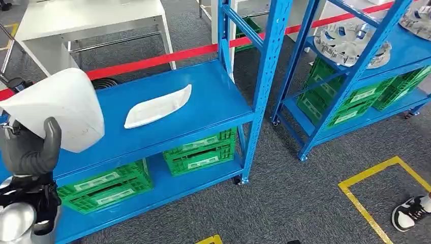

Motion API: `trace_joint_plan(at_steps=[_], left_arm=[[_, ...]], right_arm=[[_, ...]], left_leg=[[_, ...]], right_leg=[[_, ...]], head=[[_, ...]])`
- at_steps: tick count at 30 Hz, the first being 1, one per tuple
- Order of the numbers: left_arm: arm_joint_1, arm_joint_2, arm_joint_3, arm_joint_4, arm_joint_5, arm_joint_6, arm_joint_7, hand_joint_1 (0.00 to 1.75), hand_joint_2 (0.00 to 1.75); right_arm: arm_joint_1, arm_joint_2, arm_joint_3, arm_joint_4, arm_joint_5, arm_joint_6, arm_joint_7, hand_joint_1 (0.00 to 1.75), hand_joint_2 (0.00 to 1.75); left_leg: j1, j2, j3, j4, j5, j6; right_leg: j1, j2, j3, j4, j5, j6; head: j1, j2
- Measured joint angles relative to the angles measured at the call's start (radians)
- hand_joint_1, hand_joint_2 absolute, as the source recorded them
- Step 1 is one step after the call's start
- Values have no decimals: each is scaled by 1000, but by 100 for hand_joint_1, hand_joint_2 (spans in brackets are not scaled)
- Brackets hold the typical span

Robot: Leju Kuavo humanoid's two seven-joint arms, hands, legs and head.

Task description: Take the parts from the cabinet and place them on the table.

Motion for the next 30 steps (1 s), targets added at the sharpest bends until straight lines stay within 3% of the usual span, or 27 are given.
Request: trace_joint_plan(at_steps=[2, 3, 5, 6, 7, 8, 9, 11, 12, 13, 15, 16, 17, 18, 19, 21, 22, 23, 24, 26, 27, 28, 30], left_arm=[[25, 14, -9, -38, 87, -83, 1, 175, 175], [35, 22, -14, -51, 117, -113, 3, 175, 175], [50, 32, -27, -71, 188, -181, 11, 175, 175], [60, 35, -32, -76, 223, -212, 14, 175, 175], [68, 39, -40, -80, 244, -233, 17, 175, 175], [76, 42, -44, -84, 260, -252, 18, 175, 175], [82, 43, -48, -91, 281, -275, 18, 175, 175], [84, 43, -56, -108, 324, -323, 23, 175, 175], [83, 43, -61, -120, 348, -352, 35, 175, 175], [86, 42, -67, -127, 362, -368, 47, 175, 175], [86, 36, -77, -138, 375, -379, 68, 175, 175], [87, 33, -80, -143, 376, -380, 74, 175, 175], [87, 29, -83, -145, 376, -383, 76, 175, 175], [86, 23, -86, -148, 376, -389, 77, 175, 175], [87, 17, -88, -151, 376, -392, 80, 175, 175], [89, 8, -91, -149, 376, -400, 93, 175, 175], [89, 6, -92, -148, 377, -401, 97, 175, 175], [89, 3, -93, -146, 377, -403, 100, 175, 175], [89, 1, -94, -143, 377, -406, 102, 175, 175], [90, 0, -94, -143, 377, -413, 102, 175, 175], [90, 0, -94, -144, 377, -419, 102, 175, 175], [90, 0, -94, -145, 376, -421, 102, 175, 175], [90, -3, -96, -144, 372, -424, 105, 175, 175]], right_arm=[[0, 2, 0, 0, 3, 5, -6, 0, 0], [-1, 2, 0, 0, 4, 5, -5, 0, 0], [1, 2, -1, 0, 3, 5, -2, 0, 0], [1, 2, -2, 0, 1, 6, -3, 0, 0], [0, 2, -2, 0, 0, 8, -5, 0, 0], [0, 2, -3, 0, -1, 8, -8, 0, 0], [0, 2, -4, 0, -2, 9, -13, 0, 0], [0, 4, -7, 0, -1, 10, -14, 0, 0], [-1, 6, -8, 0, -1, 8, -8, 0, 0], [-1, 7, -9, 0, -1, 6, -3, 0, 0], [-2, 7, -13, 0, -4, 6, 2, 0, 0], [-2, 10, -15, 0, -6, 7, 2, 0, 0], [-1, 10, -16, 0, -7, 7, 1, 0, 0], [-1, 10, -16, 0, -7, 6, 1, 0, 0], [-1, 11, -16, 0, -6, 6, 5, 0, 0], [-2, 11, -16, 0, -6, 2, 13, 0, 0], [-2, 11, -17, 0, -8, 1, 14, 0, 0], [-2, 11, -18, 0, -11, 2, 12, 0, 0], [-2, 10, -20, 0, -14, 2, 7, 0, 0], [-3, 10, -23, 0, -15, 3, -2, 0, 0], [-5, 10, -23, 0, -13, 3, -2, 0, 0], [-8, 10, -23, 0, -12, 2, 2, 0, 0], [-8, 10, -23, 0, -10, -1, 10, 0, 0]], left_leg=[[4, 0, -10, 8, -4, -13], [4, 2, -22, 36, -43, -18], [7, 2, -69, 180, -144, -28], [7, 1, -92, 256, -182, -30], [7, 1, -98, 297, -196, -30], [7, 1, -83, 293, -185, -29], [6, 1, -43, 241, -154, -24], [3, 1, 76, 61, -90, -8], [-2, 2, 123, -23, -110, 1], [-7, 3, 134, -26, -99, -1], [-13, 1, 118, -30, -92, 6], [-14, 2, 115, -32, -86, 15], [-2, 5, 111, -45, -68, 27], [-2, 10, 102, -47, -58, 34], [-2, 10, 93, -46, -49, 41], [-3, 11, 67, -41, -28, 43], [-3, 12, 51, -36, -19, 43], [-3, 13, 35, -31, -12, 41], [-2, 14, 19, -24, -5, 39], [0, 15, -8, -8, 4, 31], [0, 15, -18, 4, 8, 26], [-5, 15, -28, 12, 11, 21], [-5, 16, -27, 13, 21, 9]], right_leg=[[-5, -3, -7, -7, 14, -21], [-5, -3, -13, -8, 19, -28], [-3, -6, -29, -8, 32, -33], [-2, -7, -39, -7, 39, -34], [0, -8, -48, -7, 45, -34], [1, -8, -56, -6, 52, -34], [3, -8, -65, -6, 59, -34], [6, -7, -77, -5, 72, -30], [6, -7, -79, -5, 79, -26], [6, -7, -80, -8, 86, -17], [2, -8, -79, -13, 99, -4], [1, -8, -78, -20, 106, 3], [3, -7, -81, -19, 107, 9], [2, -7, -91, 2, 70, 13], [2, -7, -108, 50, 10, 16], [1, -7, -153, 205, -98, 25], [2, -7, -165, 266, -114, 27], [1, -7, -161, 291, -102, 28], [1, -7, -131, 268, -69, 29], [0, -8, -21, 118, -10, 28], [0, -8, 42, 24, -27, 25], [5, -7, 62, -15, -46, 17], [5, -5, 49, -7, -39, 1]], head=[[1, 0], [-1, 0], [-2, 0], [-2, 0], [-2, 0], [-2, 0], [-2, 0], [-2, 0], [-1, 0], [-1, 0], [-3, 0], [-3, 0], [-3, 0], [-3, 0], [1, 0], [2, 0], [1, 0], [2, 0], [2, 0], [2, 0], [2, 0], [3, 0], [1, 0]])
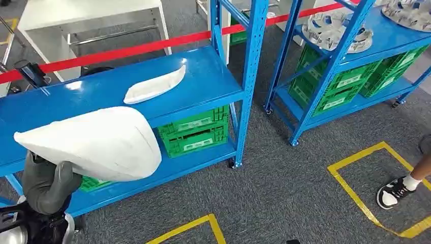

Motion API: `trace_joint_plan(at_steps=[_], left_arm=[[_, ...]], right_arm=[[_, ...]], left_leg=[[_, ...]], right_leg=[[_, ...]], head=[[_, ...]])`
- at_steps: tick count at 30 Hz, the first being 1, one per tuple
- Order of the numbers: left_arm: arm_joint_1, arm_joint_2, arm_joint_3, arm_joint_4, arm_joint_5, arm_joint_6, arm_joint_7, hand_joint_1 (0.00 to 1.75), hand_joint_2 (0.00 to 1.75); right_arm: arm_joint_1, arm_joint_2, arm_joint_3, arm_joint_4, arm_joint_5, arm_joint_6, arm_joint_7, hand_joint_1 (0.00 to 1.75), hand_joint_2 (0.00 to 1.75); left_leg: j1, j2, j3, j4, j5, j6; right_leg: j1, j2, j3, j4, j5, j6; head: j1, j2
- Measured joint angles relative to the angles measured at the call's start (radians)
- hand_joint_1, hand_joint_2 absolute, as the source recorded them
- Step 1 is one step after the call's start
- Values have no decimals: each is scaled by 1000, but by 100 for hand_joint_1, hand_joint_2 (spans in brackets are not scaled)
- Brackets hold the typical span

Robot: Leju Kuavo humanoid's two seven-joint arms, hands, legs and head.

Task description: Take the parts from the cabinet and place them on the table.

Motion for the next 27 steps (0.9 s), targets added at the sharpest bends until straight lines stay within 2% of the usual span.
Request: trace_joint_plan(at_steps=[1, 2, 3, 4, 5, 6, 7, 8, 9, 10, 11, 12, 13, 14, 15, 17, 18, 19, 20, 21, 22, 23, 24, 25, 26, 27], left_arm=[[0, -2, -1, 1, 0, -1, 3, 175, 175], [1, -3, -1, 3, -1, -1, 4, 175, 175], [2, -3, -1, 5, -8, 0, 1, 175, 175], [2, -3, -1, 6, -15, 0, 0, 175, 175], [2, -2, -1, 6, -17, 0, -2, 175, 175], [4, -2, -1, 7, -18, 0, -3, 175, 175], [6, -2, -1, 9, -18, 0, -3, 175, 175], [9, -2, -1, 11, -19, 0, -2, 175, 175], [11, -2, -1, 14, -26, 3, 1, 175, 175], [13, -2, -1, 16, -31, 5, 1, 175, 175], [13, -2, -1, 18, -32, 6, -2, 175, 175], [13, -1, -1, 18, -37, 6, -8, 175, 175], [13, 2, -1, 17, -37, 6, -15, 175, 175], [14, 3, -1, 16, -36, 6, -21, 175, 175], [16, 3, -1, 16, -35, 3, -23, 175, 175], [18, 5, -1, 16, -35, 1, -23, 175, 175], [18, 5, -1, 18, -35, 1, -22, 175, 175], [18, 3, -2, 19, -35, 5, -14, 175, 175], [18, 3, -2, 19, -36, 10, -11, 175, 175], [18, 3, -2, 19, -36, 15, -8, 175, 175], [18, 3, -2, 20, -36, 17, -8, 175, 175], [19, 3, -2, 21, -36, 18, -9, 175, 175], [22, 3, -2, 21, -36, 18, -10, 175, 175], [25, 4, -2, 20, -35, 18, -14, 175, 175], [29, 5, -2, 19, -35, 16, -17, 175, 175], [31, 5, -2, 18, -35, 13, -18, 175, 175]], right_arm=[[-1, 0, -1, 0, 0, -2, 5, 0, 0], [1, 0, -2, 0, -3, -2, 5, 0, 0], [-2, 1, -3, 0, -6, 0, -2, 0, 0], [-3, 1, -4, 0, -7, 3, -8, 0, 0], [-3, 0, -4, 0, -6, 7, -17, 0, 0], [-3, 1, -4, 0, -6, 8, -21, 0, 0], [-2, 1, -4, 0, -5, 8, -21, 0, 0], [-2, 1, -4, 0, -3, 6, -13, 0, 0], [-2, 1, -4, 0, -1, 3, -2, 0, 0], [-2, 1, -4, 0, -2, 2, 2, 0, 0], [-2, 1, -5, 0, -5, 2, 1, 0, 0], [-2, 1, -5, 0, -7, 3, -6, 0, 0], [-3, 2, -6, 0, -9, 6, -15, 0, 0], [-2, 2, -8, 0, -9, 6, -19, 0, 0], [-2, 2, -9, 0, -9, 7, -23, 0, 0], [-1, 2, -10, 0, -6, 7, -22, 0, 0], [1, 1, -10, 0, -4, 5, -16, 0, 0], [1, 1, -10, 0, -3, 3, -4, 0, 0], [1, 1, -10, 0, -3, 3, 2, 0, 0], [1, 1, -11, 0, -5, 3, 2, 0, 0], [1, 1, -12, 0, -7, 4, 1, 0, 0], [0, 0, -14, 0, -10, 5, -3, 0, 0], [0, 0, -16, 0, -10, 8, -11, 0, 0], [1, 0, -16, 0, -9, 12, -18, 0, 0], [2, -1, -16, 0, -5, 18, -25, 0, 0], [1, -1, -16, 0, -2, 20, -26, 0, 0]], left_leg=[[0, 0, 0, -6, 9, -8], [1, -1, -5, -5, 15, -14], [4, -6, -15, 8, -12, -20], [4, -7, -31, 44, -67, -25], [8, -7, -46, 107, -130, -31], [9, -7, -59, 177, -178, -34], [9, -7, -70, 248, -207, -37], [9, -7, -67, 282, -202, -38], [10, -7, -45, 276, -170, -37], [9, -7, -8, 234, -131, -34], [9, -7, 49, 158, -98, -29], [8, -8, 113, 66, -90, -23], [3, -9, 169, -29, -130, -16], [0, -10, 189, -57, -137, -12], [-4, -11, 173, -55, -130, -8], [-4, -10, 162, -55, -114, 8], [6, -1, 152, -61, -98, 20], [5, -3, 138, -60, -86, 30], [5, -3, 124, -59, -74, 35], [5, -3, 112, -58, -62, 35], [4, -2, 95, -56, -49, 35], [3, -1, 77, -52, -37, 35], [2, -1, 57, -46, -26, 33], [2, 1, 39, -40, -18, 31], [2, 1, 22, -32, -11, 28], [3, 1, 7, -23, -4, 25]], right_leg=[[3, 0, -4, 0, 6, -7], [-2, -3, -13, -7, 19, -17], [-4, -8, -24, -8, 29, -26], [-5, -7, -36, -9, 39, -33], [-5, -8, -50, -9, 49, -34], [-4, -8, -63, -8, 60, -35], [-4, -8, -79, -7, 72, -33], [-4, -8, -88, -7, 82, -32], [-4, -9, -102, -6, 94, -30], [-3, -9, -114, -6, 103, -28], [-3, -9, -125, -6, 113, -25], [-3, -8, -132, -6, 122, -22], [-1, -7, -136, -5, 131, -15], [-2, -7, -136, -7, 139, -9], [-3, -8, -133, -13, 149, -3], [-1, -7, -136, -22, 170, 11], [-8, -5, -142, -12, 156, 15], [-4, -5, -156, 13, 107, 17], [-6, -5, -173, 72, 40, 19], [-5, -5, -191, 143, -18, 21], [-4, -4, -205, 219, -58, 23], [-3, -5, -211, 274, -64, 25], [-3, -5, -201, 295, -38, 24], [-3, -5, -172, 273, 0, 22], [-3, -5, -122, 213, 36, 20], [-3, -5, -60, 130, 47, 16]], head=[[1, 0], [1, 0], [-1, 0], [-1, 0], [-3, 0], [-2, 0], [-3, 0], [-3, 0], [-3, 0], [-3, 0], [-3, 0], [-2, 0], [-3, 0], [-1, 0], [-2, 0], [-3, 0], [-5, 0], [-2, 0], [0, 0], [0, 0], [1, 0], [0, 0], [1, 0], [1, 0], [1, 0], [1, 0]])
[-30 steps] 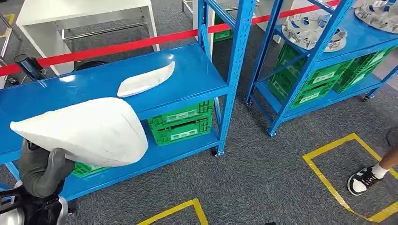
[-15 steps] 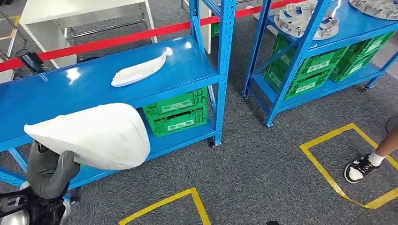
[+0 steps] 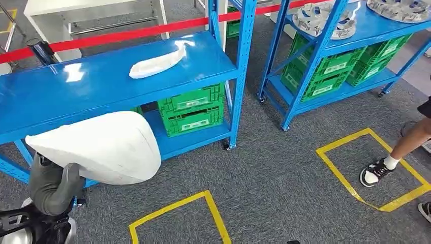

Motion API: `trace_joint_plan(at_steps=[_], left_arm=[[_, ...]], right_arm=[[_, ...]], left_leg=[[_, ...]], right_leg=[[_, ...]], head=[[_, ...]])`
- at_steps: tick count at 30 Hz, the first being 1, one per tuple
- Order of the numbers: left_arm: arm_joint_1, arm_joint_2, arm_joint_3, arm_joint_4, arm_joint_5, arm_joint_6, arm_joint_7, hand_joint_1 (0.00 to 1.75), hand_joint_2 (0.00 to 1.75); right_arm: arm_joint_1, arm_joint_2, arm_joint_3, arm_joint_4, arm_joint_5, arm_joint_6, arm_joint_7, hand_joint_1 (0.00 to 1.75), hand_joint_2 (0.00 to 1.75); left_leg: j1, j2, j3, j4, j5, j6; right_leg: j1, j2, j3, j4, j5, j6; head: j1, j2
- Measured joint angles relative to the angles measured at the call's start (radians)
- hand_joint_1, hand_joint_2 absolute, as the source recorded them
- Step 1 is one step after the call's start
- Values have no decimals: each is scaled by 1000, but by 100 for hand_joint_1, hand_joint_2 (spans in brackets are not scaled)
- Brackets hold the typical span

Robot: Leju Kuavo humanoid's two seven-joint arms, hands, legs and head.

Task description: Take the parts from the cabinet and place them on the table.

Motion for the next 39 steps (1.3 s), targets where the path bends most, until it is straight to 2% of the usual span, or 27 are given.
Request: trace_joint_plan(at_steps=[1, 2, 4, 6, 7, 8, 9, 10, 11, 12, 14, 15, 17, 21, 22, 23, 25, 26, 27, 28, 30, 31, 32, 33, 36, 37, 39], left_arm=[[1, 0, 0, -2, 0, -1, 0, 175, 175], [2, 0, 0, -4, 0, -1, -2, 175, 175], [3, 3, 0, -4, -2, -1, -16, 175, 175], [7, 11, 0, -3, -2, -1, -27, 175, 175], [9, 17, 0, -3, -2, 0, -33, 175, 175], [10, 19, 0, -3, -2, 1, -33, 175, 175], [10, 23, 0, -3, -2, 2, -34, 175, 175], [12, 24, 0, 0, -2, 5, -33, 175, 175], [18, 25, 0, 2, -2, 9, -36, 175, 175], [24, 28, 0, 4, -2, 11, -42, 175, 175], [37, 36, 0, 4, -6, 11, -57, 175, 175], [39, 41, 0, 4, -8, 11, -60, 175, 175], [38, 45, 0, 2, -8, 10, -62, 175, 175], [26, 50, 0, 13, 11, 1, -50, 175, 175], [19, 50, 0, 16, 14, 0, -50, 175, 175], [16, 49, 0, 16, 14, 0, -50, 175, 175], [17, 45, 0, 16, 10, 1, -32, 175, 175], [17, 43, 0, 16, 4, 4, -26, 175, 175], [17, 40, 0, 18, 3, 10, -20, 175, 175], [18, 39, 0, 18, 0, 11, -17, 175, 175], [18, 38, 0, 17, 0, 11, -16, 175, 175], [18, 38, 0, 14, 0, 11, -16, 175, 175], [18, 37, 1, 10, 0, 11, -16, 175, 175], [16, 38, 2, 9, 0, 10, -15, 175, 175], [16, 37, 3, 10, 5, 4, -11, 175, 175], [19, 37, 5, 12, 4, 2, -12, 175, 175], [21, 38, 10, 13, 4, -3, -15, 175, 175]], right_arm=[[-2, 0, 0, 0, 2, 2, 2, 0, 0], [-4, 0, 0, 0, 0, 5, 0, 0, 0], [-3, 0, 0, 0, -6, 16, -16, 0, 0], [1, 0, -1, 0, -7, 24, -25, 0, 0], [-1, 0, -1, 0, -7, 24, -26, 0, 0], [-2, 0, -1, 0, -7, 21, -19, 0, 0], [-1, -2, -2, 0, -8, 17, -7, 0, 0], [0, -2, -3, 0, -12, 15, 6, 0, 0], [1, -3, -4, 0, -17, 18, 13, 0, 0], [1, -3, -7, 0, -25, 28, 12, 0, 0], [3, -4, -11, 0, -31, 47, 1, 0, 0], [4, -4, -11, 0, -31, 51, -3, 0, 0], [3, -4, -12, 0, -25, 58, -3, 0, 0], [7, -4, -13, 0, -31, 54, 8, 0, 0], [7, -4, -15, 0, -34, 54, 2, 0, 0], [7, -3, -18, 0, -34, 54, -4, 0, 0], [8, -1, -18, 1, -30, 54, -1, 0, 0], [8, 0, -18, 1, -29, 53, 2, 0, 0], [7, 0, -18, 1, -29, 52, 5, 0, 0], [7, 0, -18, 1, -29, 51, 6, 0, 0], [7, 0, -19, 1, -29, 55, 5, 0, 0], [6, 0, -19, 1, -29, 58, 2, 0, 0], [3, 1, -19, 1, -29, 58, -1, 0, 0], [2, 2, -19, 1, -26, 60, -5, 0, 0], [1, 4, -19, 2, -23, 60, -3, 0, 0], [1, 10, -19, 2, -26, 61, -8, 0, 0], [-2, 10, -20, 2, -29, 64, -18, 0, 0]], left_leg=[[-1, 0, -11, 11, 5, -5], [-5, 0, -19, 19, 10, -12], [-3, 0, -20, 14, 28, -25], [-2, -2, -25, 10, 40, -37], [0, -6, -38, 26, 4, -43], [1, -8, -54, 67, -57, -48], [5, -8, -68, 138, -126, -55], [7, -8, -81, 213, -173, -59], [7, -8, -86, 273, -191, -61], [7, -8, -80, 303, -177, -62], [8, -8, -10, 244, -97, -59], [7, -8, 58, 154, -72, -53], [0, -11, 183, -30, -134, -42], [-1, -12, 152, -35, -105, -11], [3, -5, 139, -36, -91, -1], [3, -5, 124, -36, -79, 11], [1, -4, 101, -33, -56, 13], [-1, -2, 82, -30, -43, 14], [-1, -2, 61, -24, -30, 13], [-1, -2, 40, -17, -20, 11], [-1, -2, 4, -2, -5, 5], [0, -2, -9, 8, 1, 1], [-5, -2, -23, 17, 6, -6], [-5, 0, -25, 20, 12, -13], [-4, 0, -27, 12, 40, -31], [1, -3, -36, 17, 32, -36], [4, -8, -64, 101, -89, -48]], right_leg=[[1, 0, 66, -95, -34, -4], [6, 2, 98, -159, -61, -8], [8, 2, 80, -150, -53, -15], [3, -2, 67, -159, -29, -32], [1, -8, 55, -159, -17, -41], [1, -8, 40, -159, -5, -46], [1, -8, 23, -159, 8, -47], [2, -9, 6, -158, 22, -46], [2, -9, -10, -157, 34, -45], [2, -10, -23, -156, 46, -44], [2, -10, -57, -150, 69, -40], [2, -10, -71, -148, 79, -37], [6, -9, -82, -143, 97, -26], [6, -10, -84, -162, 137, 1], [0, -6, -95, -143, 101, 6], [1, -4, -110, -99, 35, 11], [0, -4, -146, 46, -81, 18], [0, -3, -162, 123, -112, 21], [0, -3, -163, 171, -108, 22], [0, -3, -143, 171, -75, 21], [0, -3, -47, 62, -2, 18], [0, -3, 20, -27, 1, 15], [3, -2, 85, -129, -48, 9], [7, 2, 98, -152, -59, -2], [9, 1, 78, -155, -39, -21], [2, -7, 66, -162, -24, -33], [1, -9, 39, -162, -2, -45]], head=[[0, 0], [-1, 0], [0, 0], [1, 0], [0, 0], [-2, 0], [-3, 0], [-2, 0], [-2, 0], [-3, 0], [-2, 0], [-2, 0], [-2, 0], [-7, 0], [-7, 0], [-5, 0], [-4, 0], [-4, 0], [-4, 0], [-4, 0], [-4, 0], [-4, 0], [-3, 0], [-5, 0], [-3, 0], [-2, 0], [-4, 0]])
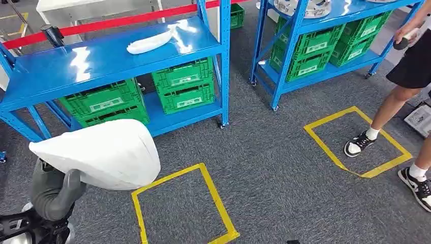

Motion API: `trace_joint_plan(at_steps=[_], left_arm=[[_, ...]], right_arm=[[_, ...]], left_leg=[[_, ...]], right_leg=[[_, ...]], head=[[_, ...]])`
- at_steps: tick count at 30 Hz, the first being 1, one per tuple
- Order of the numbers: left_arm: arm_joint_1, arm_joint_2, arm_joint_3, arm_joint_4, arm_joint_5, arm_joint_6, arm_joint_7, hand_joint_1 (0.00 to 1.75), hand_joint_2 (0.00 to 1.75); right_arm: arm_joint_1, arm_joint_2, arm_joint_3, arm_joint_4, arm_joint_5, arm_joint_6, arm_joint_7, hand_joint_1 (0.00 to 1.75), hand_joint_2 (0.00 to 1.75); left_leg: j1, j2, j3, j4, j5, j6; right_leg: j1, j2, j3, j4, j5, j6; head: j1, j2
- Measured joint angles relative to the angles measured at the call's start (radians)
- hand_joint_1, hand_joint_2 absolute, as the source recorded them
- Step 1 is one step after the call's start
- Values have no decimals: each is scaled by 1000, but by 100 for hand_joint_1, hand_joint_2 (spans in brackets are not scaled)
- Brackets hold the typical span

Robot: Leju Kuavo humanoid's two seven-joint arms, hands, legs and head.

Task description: Take the parts from the cabinet and place them on the table.

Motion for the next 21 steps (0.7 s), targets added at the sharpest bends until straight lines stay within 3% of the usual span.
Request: trace_joint_plan(at_steps=[1, 2, 3, 4, 5, 6, 7, 9, 12, 13, 14, 15, 16, 17, 18, 19, 20, 21], left_arm=[[2, 0, 3, 0, 0, -5, -2, 175, 175], [5, 0, 4, 1, 0, -6, -3, 175, 175], [9, 0, 5, 3, 0, -8, -3, 175, 175], [12, 0, 5, 5, 0, -11, -3, 175, 175], [13, 0, 5, 6, 0, -13, -2, 175, 175], [13, 0, 5, 6, -1, -15, -3, 175, 175], [12, 0, 5, 5, -9, -14, -3, 175, 175], [13, -1, 7, 2, -12, -14, -4, 175, 175], [13, -3, 8, 0, -11, -14, -3, 175, 175], [11, -3, 8, 1, -9, -14, 0, 175, 175], [9, -8, 8, 1, -7, -14, 1, 175, 175], [9, -11, 8, 1, -6, -14, 1, 175, 175], [9, -15, 8, 1, -6, -14, 3, 175, 175], [9, -15, 8, 1, -6, -15, 4, 175, 175], [10, -15, 8, 1, -6, -15, 4, 175, 175], [11, -16, 8, 2, -6, -15, 4, 175, 175], [11, -16, 9, 2, -6, -15, 5, 175, 175], [11, -17, 9, 1, -6, -15, 8, 175, 175]], right_arm=[[1, 0, 0, 0, 0, 3, -5, 0, 0], [1, 0, 0, 0, 0, 6, -6, 0, 0], [1, 0, 0, 0, 0, 8, -5, 0, 0], [1, 0, 0, 0, 0, 6, -3, 0, 0], [1, 0, 0, 0, 0, 5, -2, 0, 0], [1, 1, -1, 0, -2, 5, -2, 0, 0], [0, 1, -2, 0, -3, 5, -4, 0, 0], [-2, 1, -4, 0, -6, 9, -7, 0, 0], [-1, 1, -8, 0, -11, 5, -4, 0, 0], [2, 1, -10, 0, -13, 1, 1, 0, 0], [1, 1, -11, 0, -15, -2, 2, 0, 0], [0, 1, -12, 0, -16, -5, 3, 0, 0], [0, 2, -13, 0, -19, -4, 1, 0, 0], [0, 2, -14, 0, -21, -2, -1, 0, 0], [0, 2, -15, 0, -21, -2, -2, 0, 0], [0, 2, -15, 0, -21, -2, -1, 0, 0], [0, 2, -16, 0, -21, -3, 0, 0, 0], [0, 2, -16, 0, -21, -3, 2, 0, 0]], left_leg=[[3, 0, -12, 73, -59, -5], [3, 0, -22, 141, -95, -9], [3, 0, -24, 193, -100, -11], [4, 0, -11, 209, -72, -11], [4, 0, 19, 187, -27, -9], [5, 0, 69, 127, 11, -7], [4, 0, 137, 35, 22, -4], [-2, -4, 244, -130, -37, 5], [-8, -4, 224, -133, -30, 28], [1, 1, 214, -138, -16, 42], [-1, 4, 201, -137, -6, 52], [-1, 5, 189, -136, 5, 60], [-2, 5, 175, -135, 17, 61], [-5, 5, 165, -133, 28, 62], [-6, 6, 145, -127, 42, 62], [-7, 6, 127, -121, 51, 62], [-8, 6, 108, -114, 59, 60], [-8, 6, 91, -106, 67, 58]], right_leg=[[0, 0, -15, 0, 12, 1], [1, -1, -30, 1, 24, 2], [1, -1, -40, 2, 36, 4], [1, -3, -58, 3, 48, 5], [0, -4, -74, 4, 60, 8], [0, -4, -88, 6, 71, 11], [0, -4, -99, 8, 81, 15], [4, -3, -107, 11, 97, 26], [3, -4, -110, -1, 127, 45], [-1, -2, -116, 4, 123, 52], [-1, 0, -127, 31, 74, 55], [-1, 1, -144, 84, 8, 57], [-1, 2, -162, 160, -57, 60], [-1, 2, -179, 236, -99, 62], [-1, 2, -189, 304, -110, 62], [0, 2, -182, 328, -87, 61], [1, 2, -157, 314, -49, 59], [1, 2, -114, 263, -14, 56]], head=[[0, 0], [0, 0], [0, 0], [0, 0], [0, 0], [0, 0], [0, 0], [2, 0], [1, 0], [0, 0], [2, 0], [4, 0], [5, 0], [5, 0], [5, 0], [5, 0], [5, 0], [5, 0]])
